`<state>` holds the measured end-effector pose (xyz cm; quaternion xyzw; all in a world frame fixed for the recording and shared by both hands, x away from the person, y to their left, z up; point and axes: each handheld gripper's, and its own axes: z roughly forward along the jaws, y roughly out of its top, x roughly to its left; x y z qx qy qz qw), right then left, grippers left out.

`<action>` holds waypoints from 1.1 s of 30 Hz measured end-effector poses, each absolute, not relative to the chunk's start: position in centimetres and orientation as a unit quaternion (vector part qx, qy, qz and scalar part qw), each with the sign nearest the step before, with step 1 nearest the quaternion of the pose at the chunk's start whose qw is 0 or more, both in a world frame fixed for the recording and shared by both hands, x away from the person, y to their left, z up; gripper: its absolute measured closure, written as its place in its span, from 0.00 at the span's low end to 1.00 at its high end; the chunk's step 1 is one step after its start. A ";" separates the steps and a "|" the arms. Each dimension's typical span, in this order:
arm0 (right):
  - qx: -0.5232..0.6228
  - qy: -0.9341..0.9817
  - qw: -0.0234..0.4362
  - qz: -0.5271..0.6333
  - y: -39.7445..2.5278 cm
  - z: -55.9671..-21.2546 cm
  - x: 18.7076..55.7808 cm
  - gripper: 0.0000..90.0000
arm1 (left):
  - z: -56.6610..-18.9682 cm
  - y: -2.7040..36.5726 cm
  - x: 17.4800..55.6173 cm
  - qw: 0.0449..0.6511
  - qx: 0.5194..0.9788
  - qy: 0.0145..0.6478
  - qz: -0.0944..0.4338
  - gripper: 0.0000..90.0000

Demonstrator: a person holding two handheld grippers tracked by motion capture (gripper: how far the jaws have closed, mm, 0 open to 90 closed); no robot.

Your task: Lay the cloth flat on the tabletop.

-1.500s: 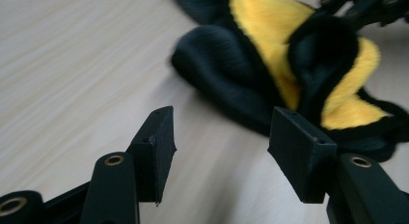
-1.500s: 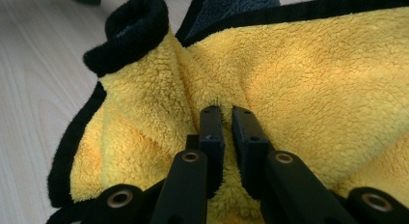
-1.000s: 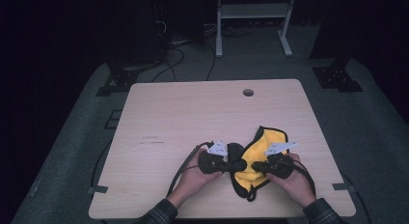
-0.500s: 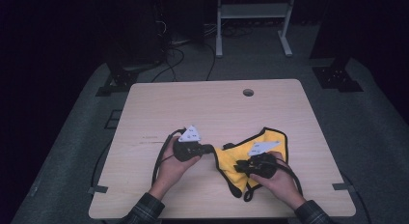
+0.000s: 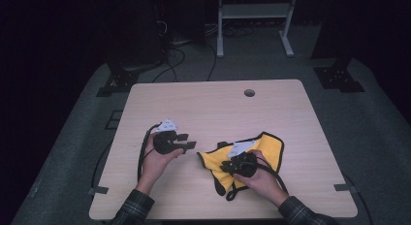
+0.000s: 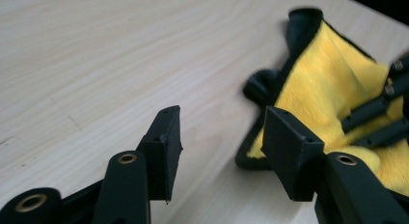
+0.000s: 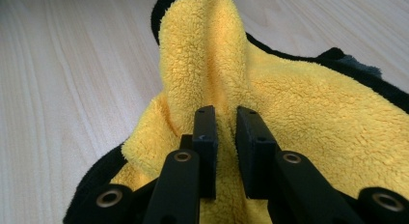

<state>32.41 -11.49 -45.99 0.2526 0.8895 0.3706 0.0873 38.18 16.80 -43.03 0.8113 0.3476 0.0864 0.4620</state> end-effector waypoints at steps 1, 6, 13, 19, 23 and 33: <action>0.252 0.890 0.089 0.370 -11.4 -46.0 32.4 0.86 | -43.1 16.7 38.4 0.461 0.812 0.351 0.079 0.51; 0.249 0.892 0.097 0.365 -11.3 -46.0 32.2 0.85 | -44.1 14.5 38.6 0.432 0.829 0.351 0.062 0.49; 0.245 0.892 0.101 0.366 -11.3 -46.0 32.1 0.81 | -46.2 12.9 38.2 0.360 0.863 0.345 0.073 0.52; 0.243 0.892 0.103 0.367 -11.3 -46.0 32.1 0.79 | -46.6 12.4 37.7 0.337 0.876 0.331 0.099 0.52; 0.250 0.882 0.104 0.386 -11.8 -45.6 32.2 0.66 | -46.5 12.1 37.5 0.318 0.880 0.330 0.124 0.50; 0.317 0.833 0.158 0.425 -18.4 -43.1 34.0 0.63 | -46.5 12.7 38.1 0.328 0.882 0.318 0.115 0.69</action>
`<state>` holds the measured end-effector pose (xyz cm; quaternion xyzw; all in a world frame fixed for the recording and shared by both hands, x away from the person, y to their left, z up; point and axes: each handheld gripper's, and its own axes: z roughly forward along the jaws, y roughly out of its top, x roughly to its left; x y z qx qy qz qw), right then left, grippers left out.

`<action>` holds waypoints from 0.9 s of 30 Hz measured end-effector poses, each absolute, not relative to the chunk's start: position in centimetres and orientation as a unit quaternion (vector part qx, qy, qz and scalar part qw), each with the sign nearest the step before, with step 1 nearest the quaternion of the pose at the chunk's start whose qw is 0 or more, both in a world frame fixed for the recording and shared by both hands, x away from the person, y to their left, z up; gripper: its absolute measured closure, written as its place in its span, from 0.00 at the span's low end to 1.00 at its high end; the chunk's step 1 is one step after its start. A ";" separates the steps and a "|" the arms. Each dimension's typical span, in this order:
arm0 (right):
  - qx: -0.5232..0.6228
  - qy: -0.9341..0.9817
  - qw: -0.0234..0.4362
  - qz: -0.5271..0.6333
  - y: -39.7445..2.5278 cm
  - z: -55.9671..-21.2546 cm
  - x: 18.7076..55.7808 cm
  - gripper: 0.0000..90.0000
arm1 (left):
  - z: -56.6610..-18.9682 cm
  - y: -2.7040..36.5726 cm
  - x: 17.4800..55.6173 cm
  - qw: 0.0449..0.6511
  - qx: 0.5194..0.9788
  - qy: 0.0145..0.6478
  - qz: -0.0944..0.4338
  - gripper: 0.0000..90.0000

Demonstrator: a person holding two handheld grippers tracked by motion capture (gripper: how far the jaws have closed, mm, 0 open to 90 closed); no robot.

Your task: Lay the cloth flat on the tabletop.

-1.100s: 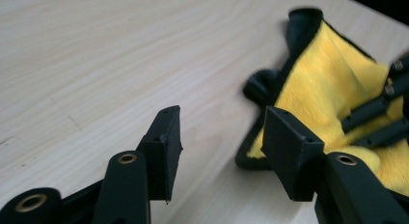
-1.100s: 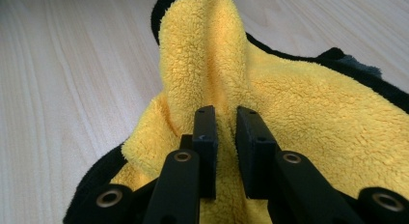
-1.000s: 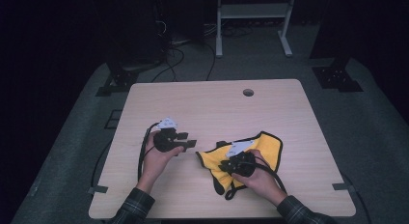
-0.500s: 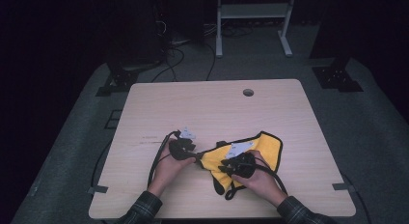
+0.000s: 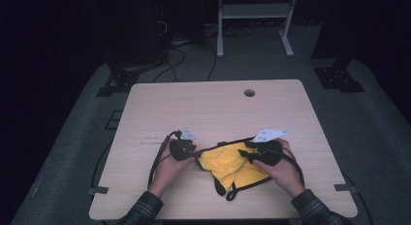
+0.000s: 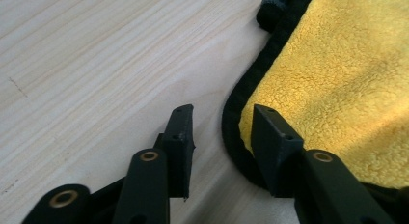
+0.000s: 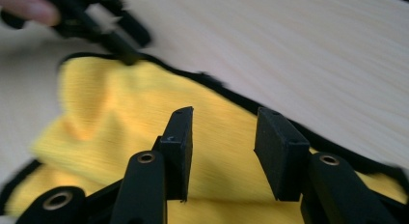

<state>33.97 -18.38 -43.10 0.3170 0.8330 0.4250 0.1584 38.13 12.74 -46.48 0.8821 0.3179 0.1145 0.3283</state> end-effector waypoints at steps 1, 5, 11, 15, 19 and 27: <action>0.322 0.830 0.162 0.425 -19.1 -43.1 34.3 0.63 | -46.5 12.8 38.2 0.329 0.883 0.315 0.114 0.69; 0.366 0.814 0.184 0.411 -23.7 -43.2 35.9 0.61 | -46.5 13.2 38.7 0.333 0.882 0.314 0.109 0.75; 0.410 0.798 0.195 0.396 -27.5 -44.2 37.3 0.57 | -46.5 13.7 39.2 0.337 0.877 0.323 0.110 0.80; 0.430 0.795 0.191 0.382 -29.5 -45.5 38.5 0.53 | -46.6 14.1 39.5 0.338 0.873 0.333 0.114 0.84; 0.436 0.800 0.176 0.371 -30.2 -46.5 39.1 0.52 | -46.6 14.3 39.6 0.339 0.872 0.333 0.114 0.84; 0.436 0.814 0.160 0.347 -30.0 -47.5 39.2 0.67 | -46.6 14.3 39.6 0.339 0.872 0.333 0.116 0.83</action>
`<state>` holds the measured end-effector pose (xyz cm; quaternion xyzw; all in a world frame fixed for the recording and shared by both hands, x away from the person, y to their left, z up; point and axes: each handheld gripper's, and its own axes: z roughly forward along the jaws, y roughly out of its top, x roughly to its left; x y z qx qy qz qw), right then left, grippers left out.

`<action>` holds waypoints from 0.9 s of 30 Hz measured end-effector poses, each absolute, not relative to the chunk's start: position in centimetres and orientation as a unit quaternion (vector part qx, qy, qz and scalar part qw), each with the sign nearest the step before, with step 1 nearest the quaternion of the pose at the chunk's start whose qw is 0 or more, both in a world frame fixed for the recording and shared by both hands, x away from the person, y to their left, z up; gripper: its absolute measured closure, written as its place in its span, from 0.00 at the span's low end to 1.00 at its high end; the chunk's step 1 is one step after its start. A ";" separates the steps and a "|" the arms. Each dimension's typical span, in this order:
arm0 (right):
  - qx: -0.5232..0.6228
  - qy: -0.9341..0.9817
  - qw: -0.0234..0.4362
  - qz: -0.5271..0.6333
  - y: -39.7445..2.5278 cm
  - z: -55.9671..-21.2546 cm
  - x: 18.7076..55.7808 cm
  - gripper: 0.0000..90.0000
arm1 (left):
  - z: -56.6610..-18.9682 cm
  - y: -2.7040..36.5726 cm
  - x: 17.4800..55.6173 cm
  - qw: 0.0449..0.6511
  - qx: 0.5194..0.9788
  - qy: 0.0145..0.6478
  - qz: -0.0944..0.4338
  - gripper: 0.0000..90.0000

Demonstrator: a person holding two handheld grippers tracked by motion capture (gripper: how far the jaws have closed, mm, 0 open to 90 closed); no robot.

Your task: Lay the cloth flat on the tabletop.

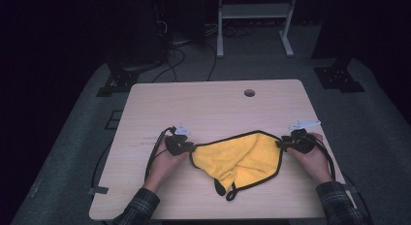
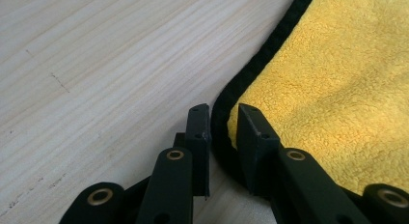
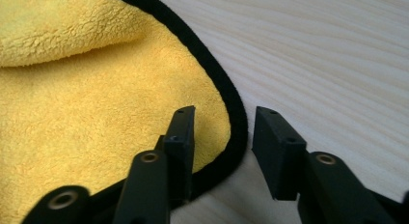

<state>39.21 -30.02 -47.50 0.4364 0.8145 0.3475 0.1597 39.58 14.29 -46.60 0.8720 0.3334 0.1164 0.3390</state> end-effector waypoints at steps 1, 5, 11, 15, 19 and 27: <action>0.438 0.814 0.159 0.348 -30.1 -47.5 39.2 0.69 | -46.6 14.3 39.6 0.339 0.872 0.334 0.116 0.83; 0.439 0.813 0.156 0.349 -30.1 -47.5 39.2 0.78 | -46.6 14.3 39.6 0.339 0.871 0.339 0.109 0.86; 0.442 0.814 0.147 0.347 -29.8 -47.4 39.1 0.89 | -46.4 14.1 39.8 0.337 0.867 0.356 0.092 0.93; 0.447 0.814 0.146 0.340 -29.4 -47.2 39.0 0.93 | -46.4 14.1 39.8 0.335 0.865 0.364 0.085 0.96; 0.449 0.816 0.147 0.332 -29.3 -47.0 39.2 0.94 | -46.4 14.5 39.9 0.338 0.861 0.370 0.088 0.97; 0.445 0.802 0.157 0.365 -29.8 -45.2 39.4 0.94 | -44.5 17.0 40.3 0.368 0.838 0.387 0.108 0.97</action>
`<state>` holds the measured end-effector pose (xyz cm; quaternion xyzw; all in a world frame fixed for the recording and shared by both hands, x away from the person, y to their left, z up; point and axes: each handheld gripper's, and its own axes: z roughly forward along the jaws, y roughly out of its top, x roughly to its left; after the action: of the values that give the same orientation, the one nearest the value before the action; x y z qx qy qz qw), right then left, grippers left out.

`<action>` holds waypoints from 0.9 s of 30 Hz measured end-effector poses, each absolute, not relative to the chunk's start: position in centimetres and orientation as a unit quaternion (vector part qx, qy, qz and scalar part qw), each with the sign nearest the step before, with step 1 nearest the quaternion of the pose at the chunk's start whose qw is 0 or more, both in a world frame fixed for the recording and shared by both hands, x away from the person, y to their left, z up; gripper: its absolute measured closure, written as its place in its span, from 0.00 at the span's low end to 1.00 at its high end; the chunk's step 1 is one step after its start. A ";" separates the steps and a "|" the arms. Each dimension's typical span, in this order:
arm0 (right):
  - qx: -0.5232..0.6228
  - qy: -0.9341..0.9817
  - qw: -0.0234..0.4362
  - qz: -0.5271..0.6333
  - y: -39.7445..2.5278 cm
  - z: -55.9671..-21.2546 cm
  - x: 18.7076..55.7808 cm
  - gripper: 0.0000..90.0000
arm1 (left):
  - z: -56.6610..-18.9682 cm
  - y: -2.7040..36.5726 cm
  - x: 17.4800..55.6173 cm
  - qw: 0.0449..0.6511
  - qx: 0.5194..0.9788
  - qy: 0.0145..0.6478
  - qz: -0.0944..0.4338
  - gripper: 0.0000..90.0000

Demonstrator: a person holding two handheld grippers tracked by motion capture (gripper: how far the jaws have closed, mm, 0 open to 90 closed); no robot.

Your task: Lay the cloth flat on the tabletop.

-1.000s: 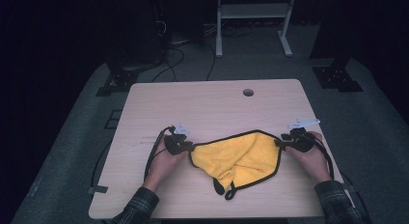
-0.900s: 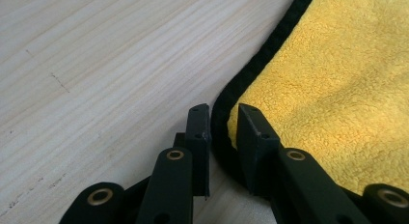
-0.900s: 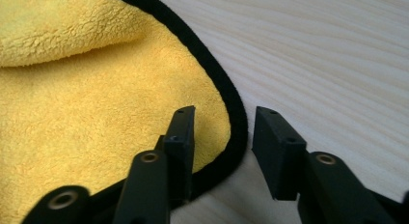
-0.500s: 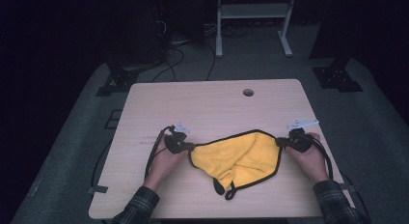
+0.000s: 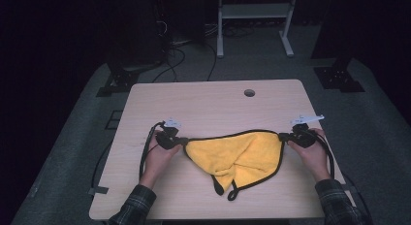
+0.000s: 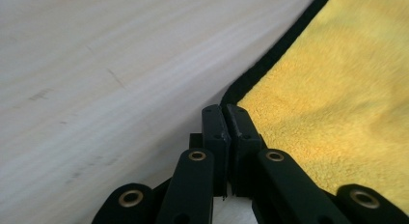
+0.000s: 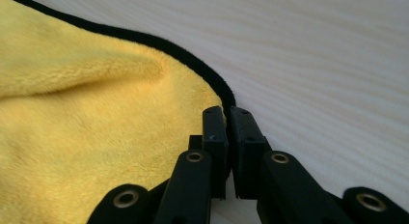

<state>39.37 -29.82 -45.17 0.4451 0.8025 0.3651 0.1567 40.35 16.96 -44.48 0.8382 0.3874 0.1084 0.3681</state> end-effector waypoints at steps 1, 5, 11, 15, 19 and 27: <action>0.443 0.801 0.158 0.371 -29.8 -44.9 39.3 0.94 | -44.2 17.2 40.3 0.376 0.834 0.389 0.110 0.97; 0.437 0.794 0.171 0.386 -29.9 -43.6 39.2 0.94 | -42.7 17.9 40.2 0.390 0.828 0.384 0.125 0.97; 0.434 0.781 0.186 0.409 -30.1 -41.5 39.4 0.94 | -40.1 18.9 40.5 0.411 0.813 0.383 0.155 0.97; 0.430 0.768 0.197 0.431 -30.0 -39.9 39.8 0.94 | -38.3 19.3 41.0 0.423 0.802 0.383 0.174 0.97; 0.418 0.766 0.218 0.437 -29.4 -37.3 40.6 0.94 | -36.1 19.6 41.7 0.435 0.791 0.383 0.195 0.97; 0.402 0.744 0.272 0.459 -28.8 -31.6 41.8 0.94 | -30.2 19.8 43.6 0.462 0.763 0.374 0.253 0.97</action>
<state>41.81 -28.76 -31.59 0.4015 0.7445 0.4591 0.2717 43.60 19.80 -30.22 0.7631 0.3744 0.2534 0.4618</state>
